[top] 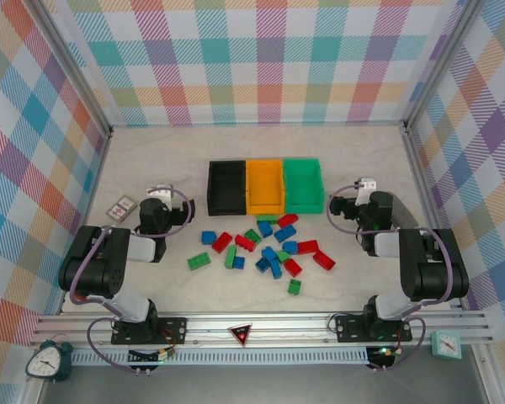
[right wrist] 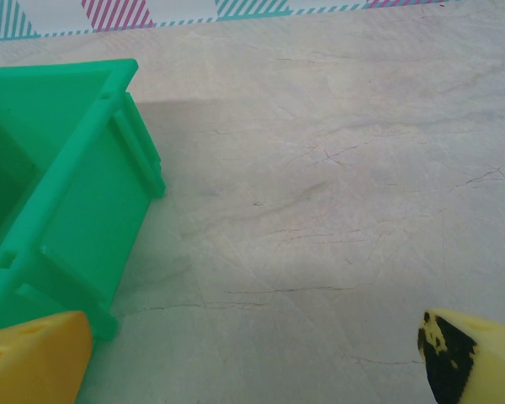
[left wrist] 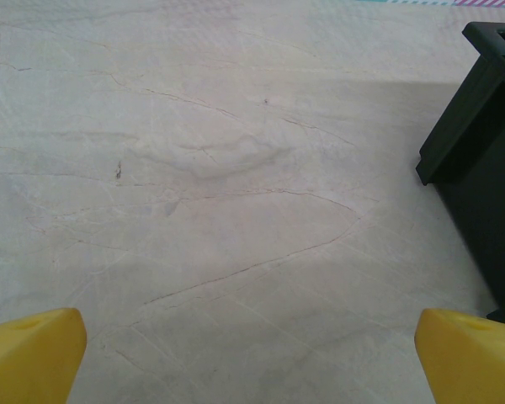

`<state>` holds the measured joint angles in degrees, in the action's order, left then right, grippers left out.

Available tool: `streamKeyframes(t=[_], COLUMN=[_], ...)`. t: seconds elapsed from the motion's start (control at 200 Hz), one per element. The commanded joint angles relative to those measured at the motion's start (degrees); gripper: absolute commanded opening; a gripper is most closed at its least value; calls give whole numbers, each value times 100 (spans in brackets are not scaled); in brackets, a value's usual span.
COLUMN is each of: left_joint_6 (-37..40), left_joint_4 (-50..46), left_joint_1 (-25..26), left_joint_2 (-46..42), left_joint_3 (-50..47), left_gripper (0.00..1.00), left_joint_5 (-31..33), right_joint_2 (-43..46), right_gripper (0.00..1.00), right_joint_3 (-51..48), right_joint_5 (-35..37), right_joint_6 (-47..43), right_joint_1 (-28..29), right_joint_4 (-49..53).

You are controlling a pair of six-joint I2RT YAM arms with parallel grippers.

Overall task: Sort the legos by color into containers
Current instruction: Move the lego to the center of the table.

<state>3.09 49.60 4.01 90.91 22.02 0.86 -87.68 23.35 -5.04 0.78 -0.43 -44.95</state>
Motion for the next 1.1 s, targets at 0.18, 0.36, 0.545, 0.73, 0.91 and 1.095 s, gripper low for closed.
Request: streamKeyframes(t=[0.18, 0.36, 0.545, 0.73, 0.91, 1.095], left_joint_6=[-2, -2, -773, -1636, -2459, -2772], left_joint_4=[-374, -567, -2432, -4523, -4251, -3695], left_joint_1=[-24, -14, -1, -9, -3, 8], left_joint_2=[-476, -1069, -2238, -2316, -1849, -1966], left_joint_3=[157, -9, 419, 1485, 1371, 970], left_gripper=[100, 100, 100, 100, 100, 100], left_joint_5=[112, 130, 233, -102, -1189, -1433], right_joint_2=[478, 1529, 2788, 2673, 2336, 1866], right_gripper=[99, 99, 99, 99, 95, 75], right_joint_3=[55, 182, 639, 1249, 1720, 1942], right_joint_5=[105, -46, -416, -2001, -1899, -1232], right_joint_6=[-97, 316, 1320, 2062, 1964, 2202], right_joint_1=[69, 68, 62, 103, 1445, 2580], right_joint_4=[262, 1706, 3819, 5415, 7096, 7952])
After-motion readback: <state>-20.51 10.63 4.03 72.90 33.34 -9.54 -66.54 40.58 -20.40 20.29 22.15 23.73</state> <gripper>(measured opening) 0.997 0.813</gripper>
